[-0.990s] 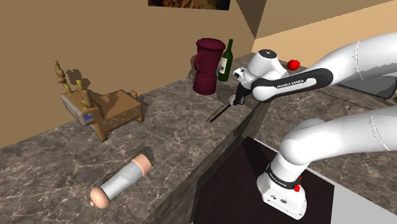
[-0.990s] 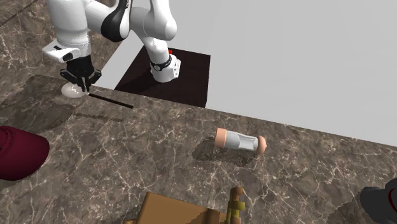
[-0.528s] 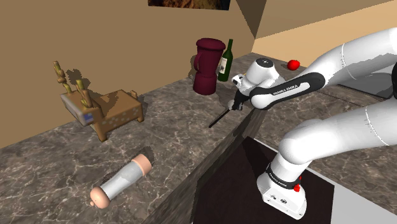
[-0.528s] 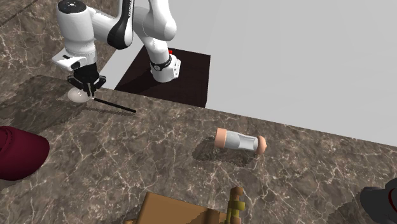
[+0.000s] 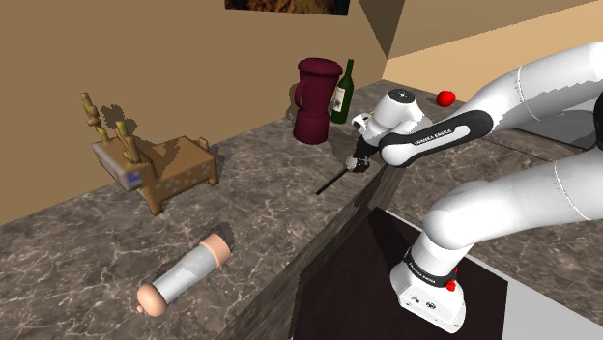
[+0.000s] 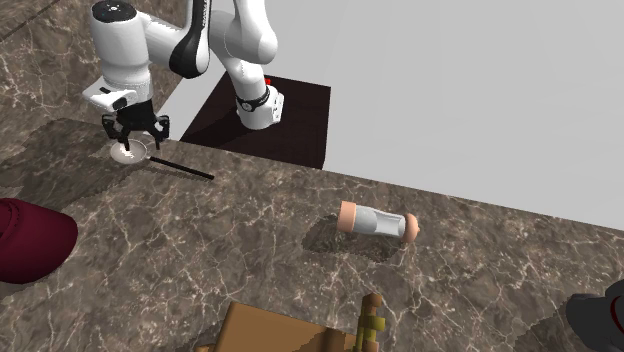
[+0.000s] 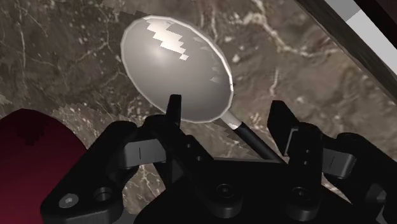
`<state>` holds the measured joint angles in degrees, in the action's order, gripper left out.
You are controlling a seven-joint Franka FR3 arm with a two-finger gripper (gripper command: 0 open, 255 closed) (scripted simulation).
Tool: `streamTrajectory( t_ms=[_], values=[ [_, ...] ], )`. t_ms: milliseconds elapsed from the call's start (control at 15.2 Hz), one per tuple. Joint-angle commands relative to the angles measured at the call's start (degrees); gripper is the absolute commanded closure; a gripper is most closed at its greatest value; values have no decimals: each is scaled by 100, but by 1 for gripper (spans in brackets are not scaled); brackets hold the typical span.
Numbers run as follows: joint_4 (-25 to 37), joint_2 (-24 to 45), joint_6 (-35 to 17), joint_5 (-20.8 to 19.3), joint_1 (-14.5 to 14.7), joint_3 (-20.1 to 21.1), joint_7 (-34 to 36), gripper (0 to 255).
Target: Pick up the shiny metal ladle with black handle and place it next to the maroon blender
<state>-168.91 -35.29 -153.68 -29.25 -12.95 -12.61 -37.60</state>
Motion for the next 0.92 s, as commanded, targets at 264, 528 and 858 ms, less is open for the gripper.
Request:
streamTrajectory(
  t_ms=[264,528,858],
  values=[
    [4,-315,325,108,82,6,-68,0],
    [88,-1101,1209,382,269,83,-213,0],
    [88,-1101,1209,382,268,84,-213,0]
  ],
)
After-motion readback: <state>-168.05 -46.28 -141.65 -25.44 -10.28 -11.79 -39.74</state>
